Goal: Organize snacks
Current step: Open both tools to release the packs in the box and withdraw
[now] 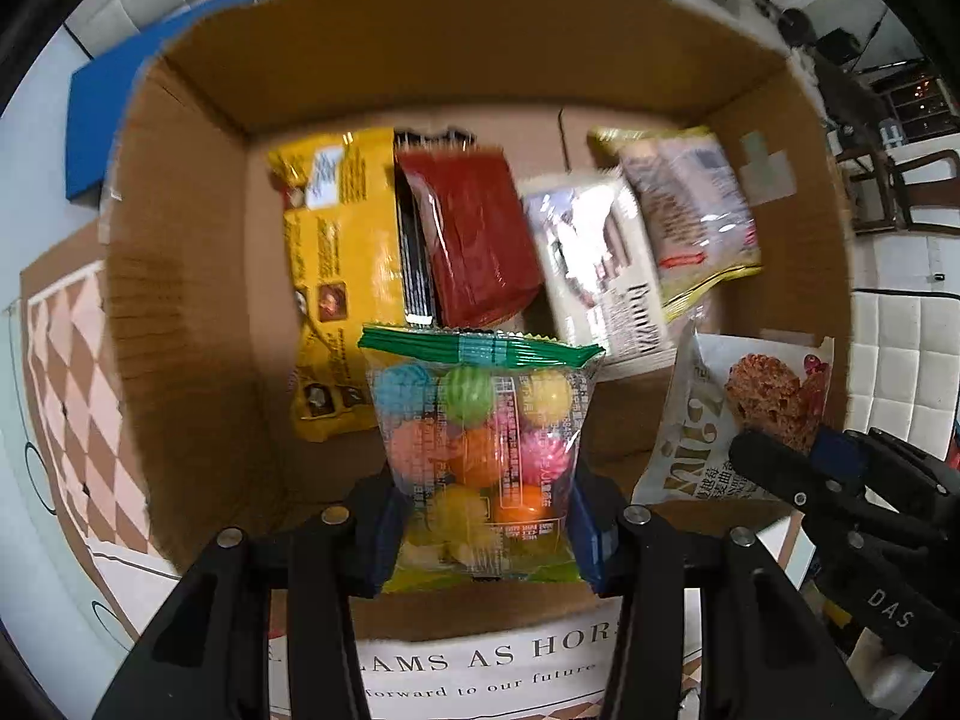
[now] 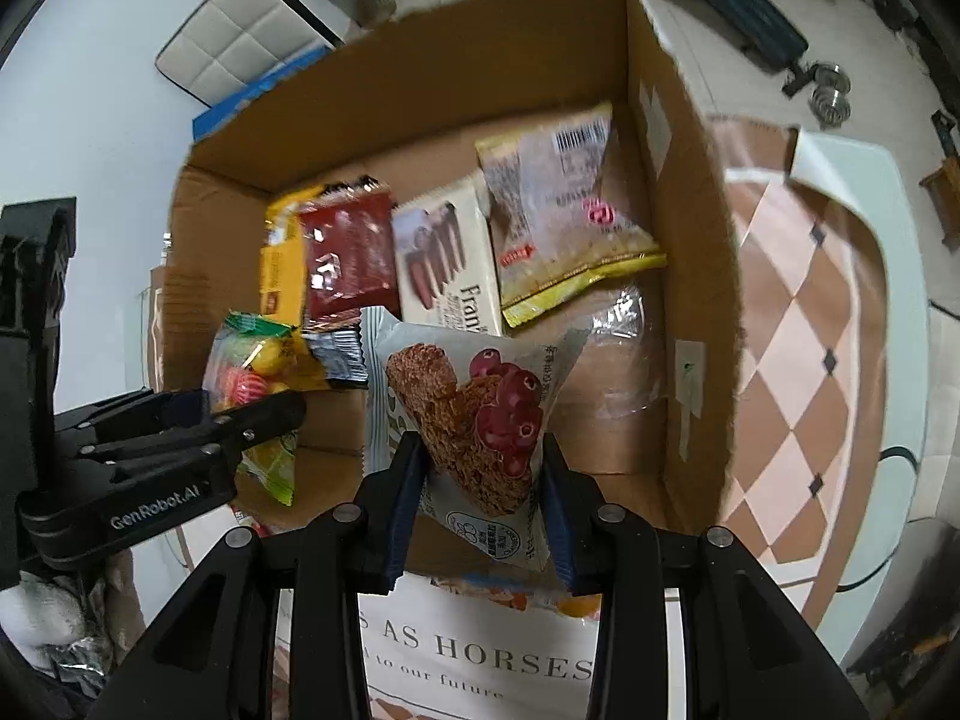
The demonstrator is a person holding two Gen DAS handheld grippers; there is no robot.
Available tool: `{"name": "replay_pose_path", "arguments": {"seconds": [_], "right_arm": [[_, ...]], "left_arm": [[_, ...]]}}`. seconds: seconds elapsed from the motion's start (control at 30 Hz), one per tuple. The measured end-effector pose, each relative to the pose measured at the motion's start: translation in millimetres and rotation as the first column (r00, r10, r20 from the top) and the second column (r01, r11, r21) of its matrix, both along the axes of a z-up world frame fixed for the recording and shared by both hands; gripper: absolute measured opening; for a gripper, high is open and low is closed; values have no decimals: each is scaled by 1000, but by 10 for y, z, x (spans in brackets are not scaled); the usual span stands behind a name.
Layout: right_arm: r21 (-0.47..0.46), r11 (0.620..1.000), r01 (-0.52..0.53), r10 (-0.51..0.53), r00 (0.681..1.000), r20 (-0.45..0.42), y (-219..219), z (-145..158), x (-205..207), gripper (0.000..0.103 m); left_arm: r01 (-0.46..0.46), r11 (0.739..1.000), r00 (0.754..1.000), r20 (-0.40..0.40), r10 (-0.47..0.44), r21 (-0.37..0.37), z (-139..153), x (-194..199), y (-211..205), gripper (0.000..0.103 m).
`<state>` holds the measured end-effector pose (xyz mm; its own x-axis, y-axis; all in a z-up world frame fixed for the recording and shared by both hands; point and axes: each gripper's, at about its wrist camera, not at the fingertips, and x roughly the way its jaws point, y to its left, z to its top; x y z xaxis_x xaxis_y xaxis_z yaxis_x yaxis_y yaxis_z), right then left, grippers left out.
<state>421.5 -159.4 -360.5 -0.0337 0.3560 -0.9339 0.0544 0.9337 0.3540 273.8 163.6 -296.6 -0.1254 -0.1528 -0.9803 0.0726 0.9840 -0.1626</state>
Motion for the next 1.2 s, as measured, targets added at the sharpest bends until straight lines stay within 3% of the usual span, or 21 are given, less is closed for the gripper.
{"name": "replay_pose_path", "arguments": {"seconds": [0.27, 0.4, 0.57, 0.6, 0.67, 0.9, 1.07, 1.2], "right_arm": [[24, 999, -29, 32, 994, -106, 103, -386, 84, 43], [-2, 999, -36, 35, 987, -156, 142, -465, 136, 72], [-122, 988, -89, 75, 991, -114, 354, -337, 156, 93], [-148, 984, -96, 82, 992, -97, 381, -303, 158, 93], [-194, 976, -94, 81, 994, -74, 397, -244, 159, 93], [-250, 965, -80, 79, 997, -16, 402, -35, 118, 93], [-273, 961, -45, 66, 995, 69, 304, 276, -8, 93], [-281, 959, -20, 60, 989, 135, 224, 565, -120, 93]], "left_arm": [[-26, 1000, 997, -71, 26, 1, -237, 29, 62, 44], [-29, 999, 995, -99, 32, 31, -268, 18, 113, 44], [-32, 998, 994, -102, 38, 54, -235, -14, 205, 49], [-30, 998, 995, -98, 36, 61, -212, -26, 221, 53], [-29, 996, 997, -68, 35, 84, -134, -41, 279, 74], [-38, 995, 999, 24, 36, 96, 222, -84, 357, 80], [-58, 995, 993, 109, 49, 78, 514, -180, 391, 90], [-74, 995, 980, 192, 60, 67, 780, -299, 424, 92]]}}
